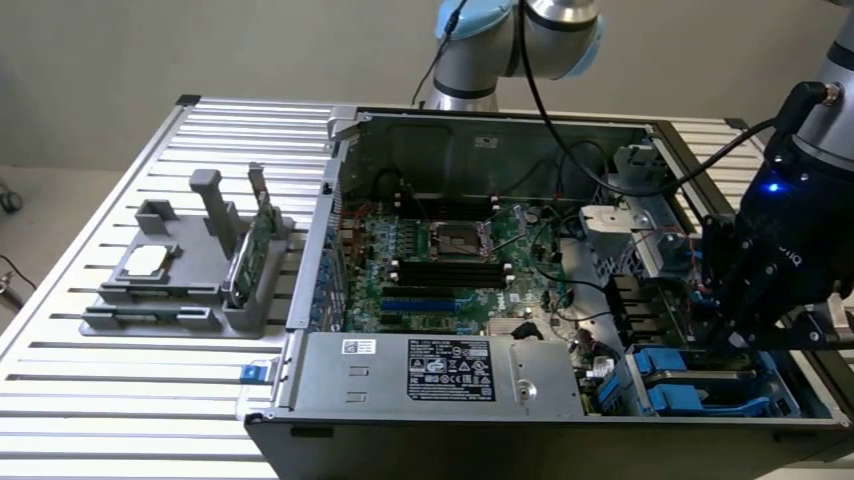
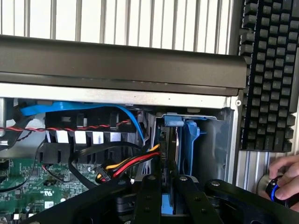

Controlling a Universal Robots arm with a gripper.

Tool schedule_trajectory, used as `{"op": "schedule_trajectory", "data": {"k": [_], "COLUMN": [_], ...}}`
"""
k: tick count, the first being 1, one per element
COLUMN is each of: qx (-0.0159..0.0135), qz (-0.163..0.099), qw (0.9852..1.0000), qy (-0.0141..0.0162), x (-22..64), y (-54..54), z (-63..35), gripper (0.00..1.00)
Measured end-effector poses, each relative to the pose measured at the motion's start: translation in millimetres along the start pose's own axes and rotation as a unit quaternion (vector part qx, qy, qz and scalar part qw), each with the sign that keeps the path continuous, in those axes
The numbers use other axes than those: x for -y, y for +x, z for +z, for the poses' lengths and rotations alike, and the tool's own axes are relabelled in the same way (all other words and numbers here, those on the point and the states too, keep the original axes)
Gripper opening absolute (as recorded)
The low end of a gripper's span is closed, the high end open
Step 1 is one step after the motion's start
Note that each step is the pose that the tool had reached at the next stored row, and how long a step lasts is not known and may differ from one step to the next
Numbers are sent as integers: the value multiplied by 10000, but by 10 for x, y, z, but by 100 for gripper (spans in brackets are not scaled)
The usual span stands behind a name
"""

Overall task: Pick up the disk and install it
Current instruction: 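Insert the first disk wire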

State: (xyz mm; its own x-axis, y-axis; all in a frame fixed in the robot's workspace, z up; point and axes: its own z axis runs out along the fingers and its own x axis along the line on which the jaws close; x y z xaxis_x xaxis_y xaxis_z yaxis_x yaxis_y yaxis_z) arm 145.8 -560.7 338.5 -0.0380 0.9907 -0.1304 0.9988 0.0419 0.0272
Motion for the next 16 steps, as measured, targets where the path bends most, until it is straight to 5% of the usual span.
{"op": "schedule_trajectory", "data": {"k": [16], "qx": [7], "qz": [317], "qw": [9995], "qy": [93], "x": [-52], "y": [-1], "z": [18], "gripper": [17]}}
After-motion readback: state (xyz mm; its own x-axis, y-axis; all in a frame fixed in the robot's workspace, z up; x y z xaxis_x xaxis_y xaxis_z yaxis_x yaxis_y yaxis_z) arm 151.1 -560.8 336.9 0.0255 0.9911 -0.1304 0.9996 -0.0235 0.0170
